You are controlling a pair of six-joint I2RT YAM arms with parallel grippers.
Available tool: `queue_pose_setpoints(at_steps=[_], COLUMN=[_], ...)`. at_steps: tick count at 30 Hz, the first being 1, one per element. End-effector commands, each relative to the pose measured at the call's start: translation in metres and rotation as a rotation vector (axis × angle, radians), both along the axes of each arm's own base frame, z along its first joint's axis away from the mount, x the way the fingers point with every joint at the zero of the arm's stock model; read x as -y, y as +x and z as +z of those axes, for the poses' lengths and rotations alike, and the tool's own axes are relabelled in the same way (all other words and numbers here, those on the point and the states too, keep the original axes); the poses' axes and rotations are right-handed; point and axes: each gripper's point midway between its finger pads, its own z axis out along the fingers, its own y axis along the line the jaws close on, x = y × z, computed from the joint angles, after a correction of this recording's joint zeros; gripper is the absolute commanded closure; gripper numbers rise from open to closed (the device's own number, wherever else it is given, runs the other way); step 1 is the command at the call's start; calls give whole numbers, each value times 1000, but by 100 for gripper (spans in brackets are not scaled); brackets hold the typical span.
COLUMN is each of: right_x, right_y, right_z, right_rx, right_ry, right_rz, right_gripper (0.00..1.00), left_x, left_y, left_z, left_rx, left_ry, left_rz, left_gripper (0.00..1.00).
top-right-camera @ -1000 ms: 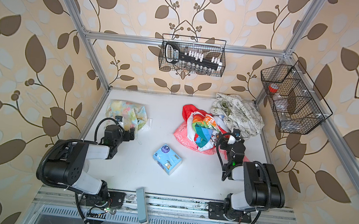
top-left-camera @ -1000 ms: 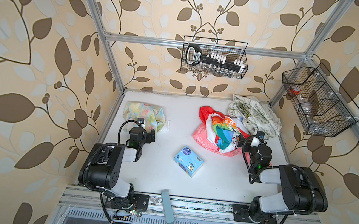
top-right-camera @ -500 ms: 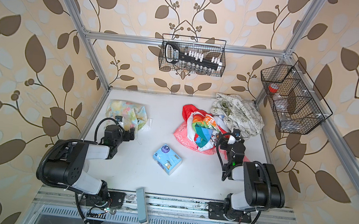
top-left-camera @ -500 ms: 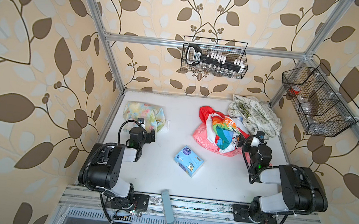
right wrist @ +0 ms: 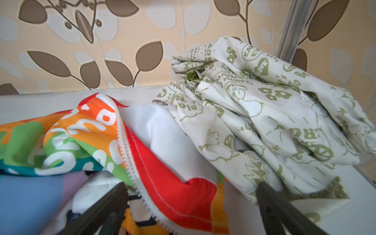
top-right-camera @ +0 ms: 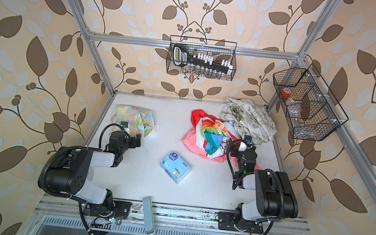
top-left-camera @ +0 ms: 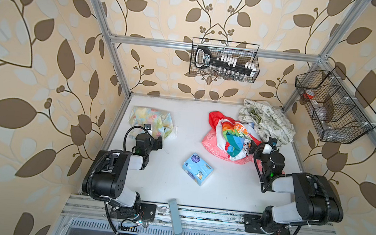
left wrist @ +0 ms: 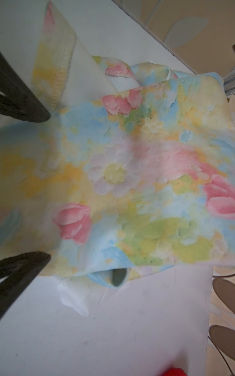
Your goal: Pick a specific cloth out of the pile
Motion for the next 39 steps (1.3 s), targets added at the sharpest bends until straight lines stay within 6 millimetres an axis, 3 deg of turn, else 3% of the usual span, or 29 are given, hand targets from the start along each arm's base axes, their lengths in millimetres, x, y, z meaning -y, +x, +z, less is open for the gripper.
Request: queue_pose_setpoints(at_steps=[1,24,28,32,36,39], right_x=[3,3,27,25,-5,2], right_y=[0,-1,-12,-11,-2,-1], right_z=[-1,0,4,4,1,1], right_rx=[2,5,39,33,9,8], right_ry=[8,5,18,-4,-41,-28], right_rz=[-18,-19,-209,-220,-31,-55], right_gripper=[0,0,1,1,0,0], left_x=[2,2,2,2,2,2], left_y=[8,8,8,8,8,8], left_z=[13,12,13,13,12,13], left_rx=[42,41,42,42,41,42], left_ry=[-14,-14,-14,-14,-14,-14], left_rz=[-12,-12,-12,-11,-11,-11], left_gripper=[1,1,1,1,1,1])
